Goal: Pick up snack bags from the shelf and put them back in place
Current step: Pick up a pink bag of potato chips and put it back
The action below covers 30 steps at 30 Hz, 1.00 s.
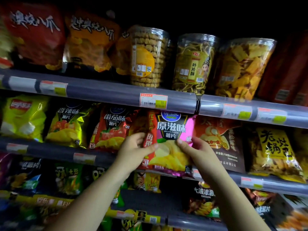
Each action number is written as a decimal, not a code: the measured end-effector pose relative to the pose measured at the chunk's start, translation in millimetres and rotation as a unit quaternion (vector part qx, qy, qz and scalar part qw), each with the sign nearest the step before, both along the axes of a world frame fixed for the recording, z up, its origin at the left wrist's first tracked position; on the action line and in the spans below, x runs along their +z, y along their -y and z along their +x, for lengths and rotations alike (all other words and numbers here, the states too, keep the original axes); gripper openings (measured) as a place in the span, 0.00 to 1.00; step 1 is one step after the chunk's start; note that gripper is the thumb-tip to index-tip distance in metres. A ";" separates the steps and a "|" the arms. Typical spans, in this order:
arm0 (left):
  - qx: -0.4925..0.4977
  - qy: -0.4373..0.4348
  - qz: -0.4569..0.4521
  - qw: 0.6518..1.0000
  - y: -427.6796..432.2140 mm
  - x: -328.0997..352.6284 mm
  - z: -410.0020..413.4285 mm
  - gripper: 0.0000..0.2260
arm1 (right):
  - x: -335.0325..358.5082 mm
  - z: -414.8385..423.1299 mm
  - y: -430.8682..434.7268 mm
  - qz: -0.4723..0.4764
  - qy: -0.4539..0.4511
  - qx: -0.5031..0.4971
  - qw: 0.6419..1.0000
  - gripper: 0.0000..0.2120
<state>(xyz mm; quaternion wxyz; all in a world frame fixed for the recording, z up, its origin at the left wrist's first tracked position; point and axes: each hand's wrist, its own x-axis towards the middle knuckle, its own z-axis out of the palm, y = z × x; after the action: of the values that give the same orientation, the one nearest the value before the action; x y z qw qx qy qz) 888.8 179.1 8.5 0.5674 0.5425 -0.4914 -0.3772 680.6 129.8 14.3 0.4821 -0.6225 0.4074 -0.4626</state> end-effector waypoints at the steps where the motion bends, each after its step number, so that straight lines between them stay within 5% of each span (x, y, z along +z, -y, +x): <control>1: 0.016 -0.006 -0.006 1.000 7.2 2.8 2.0 0.16 | 0.9 0.6 5.2 -0.015 -0.022 -0.018 0.999 0.21; 9: 0.056 0.065 -0.025 0.996 47.0 -5.9 6.0 0.15 | 4.4 22.2 33.2 -0.108 -0.164 -0.143 0.970 0.20; 16: 0.075 0.207 -0.039 0.975 44.8 -21.4 0.7 0.19 | -2.4 25.5 31.9 -0.090 -0.243 -0.159 0.953 0.16; 24: 0.081 0.235 -0.061 0.967 33.7 -18.3 13.6 0.16 | 0.3 17.7 17.3 -0.092 -0.181 -0.213 0.956 0.26; 27: 0.106 0.257 -0.101 0.955 16.3 -15.7 31.3 0.14 | -0.5 19.3 1.1 -0.165 -0.151 -0.276 0.935 0.17; 30: 0.184 0.256 -0.154 0.937 -1.3 -13.9 68.2 0.12 | 1.7 46.2 -18.9 -0.216 -0.138 -0.231 0.939 0.07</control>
<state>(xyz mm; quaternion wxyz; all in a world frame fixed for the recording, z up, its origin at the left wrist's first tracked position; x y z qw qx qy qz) 957.0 180.4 -5.4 0.5588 0.6073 -0.5637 -0.0347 726.8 148.7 16.0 0.1552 -0.6582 0.4928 -0.5476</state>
